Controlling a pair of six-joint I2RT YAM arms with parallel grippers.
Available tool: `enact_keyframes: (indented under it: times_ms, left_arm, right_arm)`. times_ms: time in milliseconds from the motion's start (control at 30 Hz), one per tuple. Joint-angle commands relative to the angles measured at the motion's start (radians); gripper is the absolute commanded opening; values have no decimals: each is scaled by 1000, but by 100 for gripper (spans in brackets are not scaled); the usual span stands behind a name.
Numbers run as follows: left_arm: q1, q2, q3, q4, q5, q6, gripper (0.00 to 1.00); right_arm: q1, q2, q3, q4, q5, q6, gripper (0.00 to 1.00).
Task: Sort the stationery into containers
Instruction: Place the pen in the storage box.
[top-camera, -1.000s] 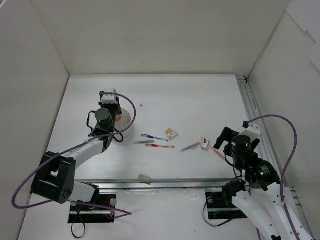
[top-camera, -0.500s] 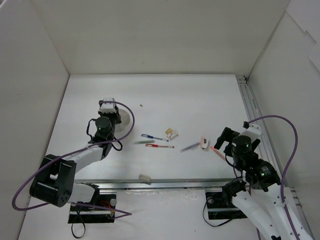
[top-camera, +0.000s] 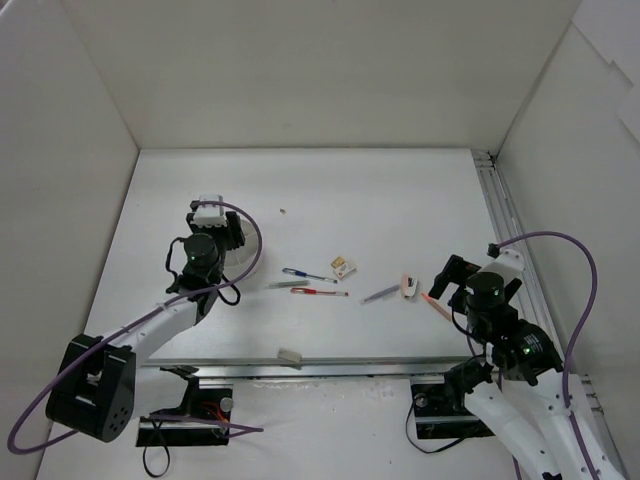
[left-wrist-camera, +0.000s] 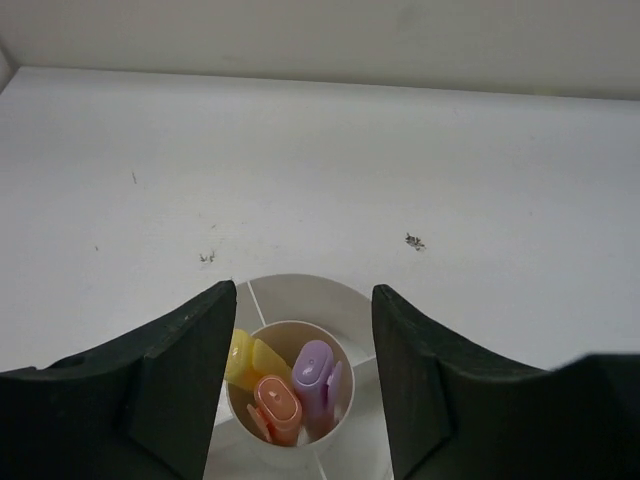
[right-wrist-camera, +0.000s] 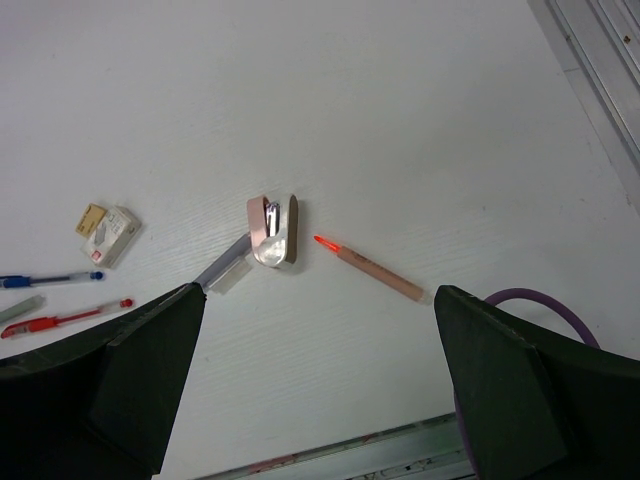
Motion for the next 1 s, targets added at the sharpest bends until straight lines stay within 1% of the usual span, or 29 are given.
enact_keyframes:
  times_ms: [0,33,100,133,167,200,233,267,300,333,367,400,433,467,500,533,600,633,667,767,833,900,967]
  left_arm:
    - [8,-67,48,-2,23,-14,53]
    - [8,-92,45,-17,32,-15,52]
    - [-1,-119,41,-32,43,-15,55]
    - [-1,-153,39,-49,44,-18,61]
    - [-1,-170,38,-60,50,-20,69]
    - [-10,-185,41,-75,61,-24,94]
    - [-10,-220,47,-127,72,-34,99]
    - [-10,-238,76,-164,86,-38,99]
    - [-21,-248,97,-216,130,-40,99]
    - [-30,-264,123,-317,161,-40,99]
    - [-39,-264,178,-366,185,-43,99]
    - [-65,-258,207,-425,248,-43,99]
    - [-81,-252,232,-515,267,-49,99]
    - [-98,-242,272,-554,270,-72,99]
    - [-115,-236,286,-594,271,-86,99]
    - [-144,-219,297,-653,280,-98,99]
    - [-173,-196,315,-692,282,-129,99]
    - [-200,-192,317,-751,282,-138,99]
    - [-214,-184,314,-767,281,-146,99]
    - [-269,-169,303,-810,291,-161,99]
    - [-279,-160,301,-839,282,-205,99]
    - [-290,-153,285,-844,306,-238,99]
    - [-300,-150,263,-844,317,-279,99]
  right_arm:
    - [-2,-3,11,47,16,0,98]
    - [-2,-4,11,47,15,1,98]
    - [-1,-6,10,47,15,-2,98]
    - [-2,-8,11,47,12,-2,98]
    - [-1,-8,11,47,12,-3,98]
    - [1,-6,11,47,12,-3,98]
    - [-2,-6,11,47,1,-5,98]
    - [-2,-3,13,48,-6,-8,98]
    - [-1,6,13,51,-16,-14,98]
    - [-2,14,14,58,-29,-25,98]
    - [-1,25,17,64,-61,-34,98]
    - [-4,47,17,82,-86,-45,98]
    - [-1,61,19,94,-111,-63,98]
    - [1,93,20,105,-166,-75,98]
    - [-4,113,24,129,-193,-89,98]
    - [-2,133,27,140,-254,-114,98]
    - [1,204,31,171,-301,-138,98]
    - [17,231,36,179,-312,-152,98]
    - [34,288,39,189,-298,-157,98]
    - [106,382,71,199,-232,-155,98]
    - [142,468,99,202,-208,-158,98]
    - [160,541,125,206,-188,-142,98]
    - [176,584,140,209,-178,-125,98]
